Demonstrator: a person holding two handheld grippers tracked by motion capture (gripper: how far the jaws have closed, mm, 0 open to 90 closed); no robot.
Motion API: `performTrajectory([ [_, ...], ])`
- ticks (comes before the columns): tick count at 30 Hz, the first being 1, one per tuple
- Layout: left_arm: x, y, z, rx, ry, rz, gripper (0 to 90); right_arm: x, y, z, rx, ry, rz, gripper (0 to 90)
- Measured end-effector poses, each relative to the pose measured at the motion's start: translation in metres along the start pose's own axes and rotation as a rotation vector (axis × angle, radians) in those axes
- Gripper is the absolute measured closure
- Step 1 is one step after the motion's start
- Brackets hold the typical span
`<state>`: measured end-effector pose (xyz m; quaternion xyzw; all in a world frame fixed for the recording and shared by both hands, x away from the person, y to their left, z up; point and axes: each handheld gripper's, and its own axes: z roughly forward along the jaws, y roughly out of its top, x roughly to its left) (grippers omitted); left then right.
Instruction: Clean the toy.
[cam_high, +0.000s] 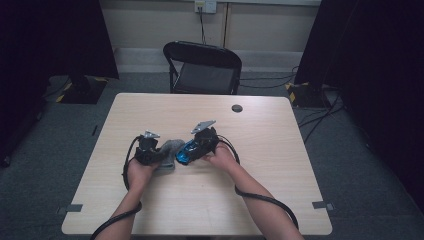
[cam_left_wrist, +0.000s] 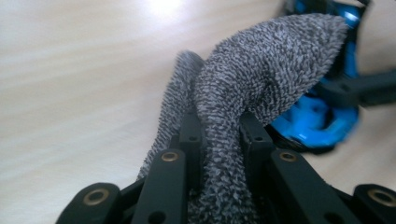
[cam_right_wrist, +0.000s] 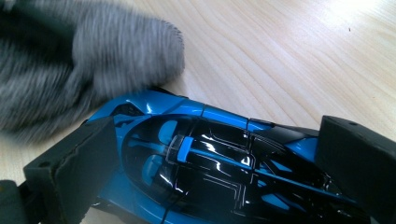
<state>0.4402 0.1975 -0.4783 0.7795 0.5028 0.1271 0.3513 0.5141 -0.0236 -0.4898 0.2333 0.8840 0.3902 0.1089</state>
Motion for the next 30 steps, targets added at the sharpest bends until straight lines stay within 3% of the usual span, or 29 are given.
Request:
performTrajectory([
  [4,-0.006,-0.005,-0.002,0.023,-0.032,0.025,75.3,0.002,-0.001,0.0,-0.006,0.002,0.005,0.0],
  [6,-0.013,-0.007,-0.004,0.042,-0.045,0.058,75.4,0.003,0.0,0.001,-0.008,0.001,0.004,0.0],
  [16,-0.025,-0.012,-0.008,0.077,-0.086,0.078,75.5,0.003,0.0,0.001,-0.007,0.0,0.001,0.0],
  [23,-0.035,-0.015,-0.012,0.106,-0.13,0.114,75.5,0.004,0.0,0.001,-0.007,0.0,0.002,0.0],
  [27,-0.04,-0.017,-0.013,0.102,-0.141,0.123,75.5,0.004,0.0,0.001,-0.009,0.002,0.002,0.0],
  [30,-0.046,-0.018,-0.013,0.101,-0.175,0.125,75.5,0.004,0.0,0.001,-0.006,0.001,0.003,0.0],
])
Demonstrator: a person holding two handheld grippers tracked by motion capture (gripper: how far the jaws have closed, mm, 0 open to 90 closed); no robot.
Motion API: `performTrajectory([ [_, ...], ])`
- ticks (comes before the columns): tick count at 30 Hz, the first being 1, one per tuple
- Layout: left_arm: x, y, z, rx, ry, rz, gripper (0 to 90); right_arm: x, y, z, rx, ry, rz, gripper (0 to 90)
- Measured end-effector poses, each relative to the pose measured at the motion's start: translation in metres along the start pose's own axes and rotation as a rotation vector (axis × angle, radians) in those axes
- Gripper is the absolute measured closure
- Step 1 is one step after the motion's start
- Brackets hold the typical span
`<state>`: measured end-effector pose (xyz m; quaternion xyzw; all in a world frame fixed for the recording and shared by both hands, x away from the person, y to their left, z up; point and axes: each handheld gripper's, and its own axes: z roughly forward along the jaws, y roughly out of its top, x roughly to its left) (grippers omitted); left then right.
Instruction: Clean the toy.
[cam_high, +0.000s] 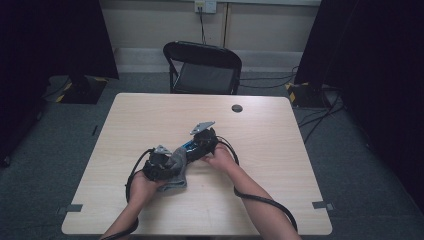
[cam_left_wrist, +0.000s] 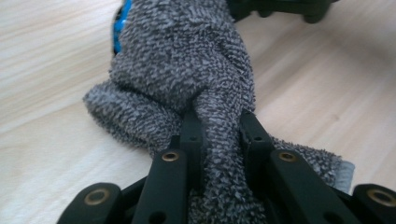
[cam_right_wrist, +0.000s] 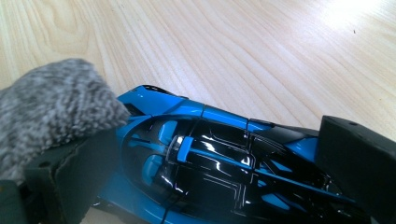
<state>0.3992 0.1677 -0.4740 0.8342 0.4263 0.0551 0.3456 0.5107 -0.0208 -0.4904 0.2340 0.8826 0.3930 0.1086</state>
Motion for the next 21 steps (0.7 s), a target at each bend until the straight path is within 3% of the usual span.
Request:
performTrajectory([
  [10,-0.017,0.001,0.005,0.015,-0.055,0.031,75.5,0.0,0.0,0.0,0.0,-0.001,0.001,0.0],
  [21,-0.025,0.001,0.006,0.023,-0.095,0.053,75.6,0.0,0.0,0.0,0.0,-0.001,0.002,0.0],
])
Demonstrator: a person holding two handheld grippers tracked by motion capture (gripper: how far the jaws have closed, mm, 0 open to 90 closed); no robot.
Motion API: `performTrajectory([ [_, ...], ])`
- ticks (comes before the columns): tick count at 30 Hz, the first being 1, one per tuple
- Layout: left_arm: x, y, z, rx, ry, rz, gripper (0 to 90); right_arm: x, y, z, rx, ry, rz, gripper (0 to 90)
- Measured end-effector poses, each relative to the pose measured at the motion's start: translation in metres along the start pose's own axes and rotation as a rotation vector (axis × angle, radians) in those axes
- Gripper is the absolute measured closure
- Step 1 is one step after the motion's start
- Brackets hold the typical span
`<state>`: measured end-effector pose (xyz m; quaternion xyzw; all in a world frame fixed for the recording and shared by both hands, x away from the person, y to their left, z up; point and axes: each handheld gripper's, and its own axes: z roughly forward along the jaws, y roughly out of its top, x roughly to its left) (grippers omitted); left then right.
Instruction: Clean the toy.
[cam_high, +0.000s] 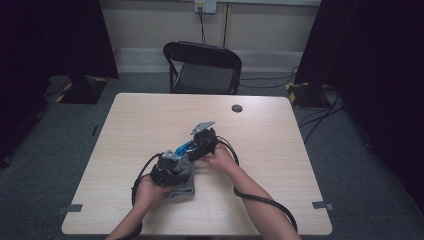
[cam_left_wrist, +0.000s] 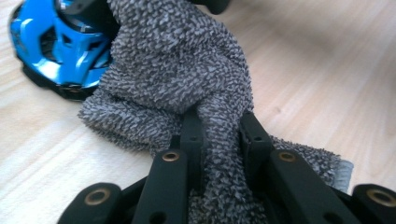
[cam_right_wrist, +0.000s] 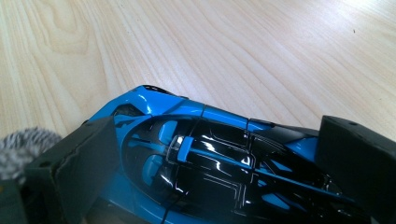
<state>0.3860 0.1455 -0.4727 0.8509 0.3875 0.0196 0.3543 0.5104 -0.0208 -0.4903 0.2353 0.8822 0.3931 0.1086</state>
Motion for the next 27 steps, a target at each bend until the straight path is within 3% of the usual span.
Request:
performTrajectory([
  [10,-0.01,0.0,-0.008,0.008,-0.038,0.035,75.6,0.0,0.0,0.0,-0.002,0.0,-0.001,0.0],
  [15,-0.008,-0.004,-0.017,-0.01,-0.056,0.02,75.7,0.0,0.0,0.0,-0.004,0.001,-0.001,0.0],
  [21,-0.001,-0.007,-0.031,-0.02,-0.036,0.016,75.7,0.001,0.0,0.0,-0.004,-0.001,0.001,0.0],
  [27,0.021,-0.009,-0.059,-0.089,0.02,-0.038,75.7,0.001,0.0,0.0,-0.004,-0.001,0.001,0.0],
])
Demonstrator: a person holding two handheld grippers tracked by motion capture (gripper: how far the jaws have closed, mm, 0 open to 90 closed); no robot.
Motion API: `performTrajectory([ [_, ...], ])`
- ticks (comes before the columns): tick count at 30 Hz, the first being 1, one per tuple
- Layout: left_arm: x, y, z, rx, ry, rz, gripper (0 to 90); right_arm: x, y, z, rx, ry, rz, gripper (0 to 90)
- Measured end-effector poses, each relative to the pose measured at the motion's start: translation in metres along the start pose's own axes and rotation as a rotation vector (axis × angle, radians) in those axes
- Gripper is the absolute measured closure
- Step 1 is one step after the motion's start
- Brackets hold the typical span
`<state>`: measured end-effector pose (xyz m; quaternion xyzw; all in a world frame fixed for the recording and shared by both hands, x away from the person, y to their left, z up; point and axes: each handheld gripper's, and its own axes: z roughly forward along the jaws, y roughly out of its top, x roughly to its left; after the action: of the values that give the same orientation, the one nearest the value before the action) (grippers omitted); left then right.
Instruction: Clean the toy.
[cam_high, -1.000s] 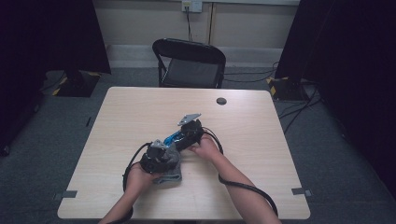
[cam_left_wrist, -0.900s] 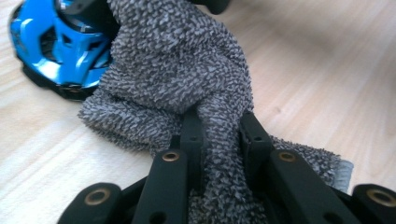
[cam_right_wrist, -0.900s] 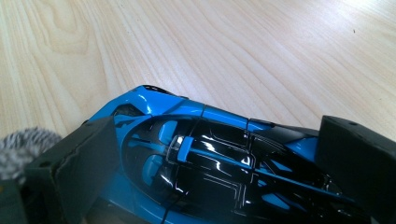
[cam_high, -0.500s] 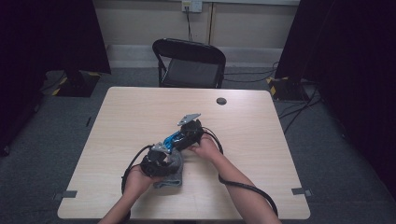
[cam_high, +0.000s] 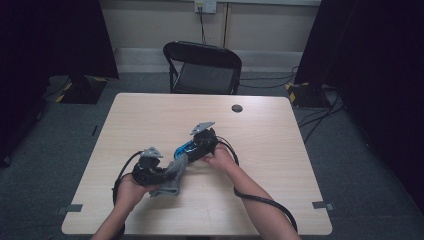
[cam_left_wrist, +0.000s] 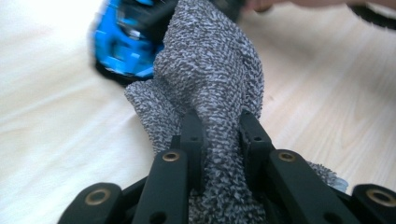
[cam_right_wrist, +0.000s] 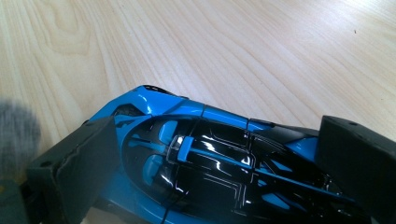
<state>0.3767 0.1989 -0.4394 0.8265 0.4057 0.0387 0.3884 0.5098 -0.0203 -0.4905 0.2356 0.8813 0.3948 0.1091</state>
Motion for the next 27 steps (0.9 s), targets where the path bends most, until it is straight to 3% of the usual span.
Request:
performTrajectory([
  [2,0.004,0.002,-0.003,-0.009,0.016,-0.002,75.7,0.0,0.0,0.0,0.0,0.0,0.002,0.0],
  [4,0.014,0.008,-0.01,-0.029,0.067,-0.016,75.7,0.0,0.0,0.0,0.0,0.001,0.002,0.0],
  [5,0.014,0.008,-0.01,-0.029,0.067,-0.016,75.7,0.0,0.0,0.0,0.0,0.001,0.002,0.0],
  [6,0.021,0.01,-0.01,-0.028,0.107,-0.023,75.8,0.0,0.0,0.0,-0.002,0.0,0.0,0.0],
  [9,0.03,0.011,-0.007,-0.027,0.139,-0.038,75.7,0.001,0.0,0.0,-0.003,0.0,-0.004,0.0],
  [13,0.051,0.01,0.007,-0.021,0.192,-0.11,75.7,0.001,0.0,0.0,-0.002,0.003,-0.004,0.0],
  [17,0.059,0.011,0.017,-0.022,0.202,-0.141,75.7,0.001,0.0,0.0,-0.001,0.004,-0.002,0.0],
  [22,0.059,0.015,0.036,-0.007,0.199,-0.143,75.5,0.002,-0.001,0.0,-0.013,0.003,-0.002,0.0],
  [27,0.048,0.018,0.05,0.035,0.183,-0.11,75.6,0.002,-0.001,0.0,-0.008,0.003,0.0,0.0],
])
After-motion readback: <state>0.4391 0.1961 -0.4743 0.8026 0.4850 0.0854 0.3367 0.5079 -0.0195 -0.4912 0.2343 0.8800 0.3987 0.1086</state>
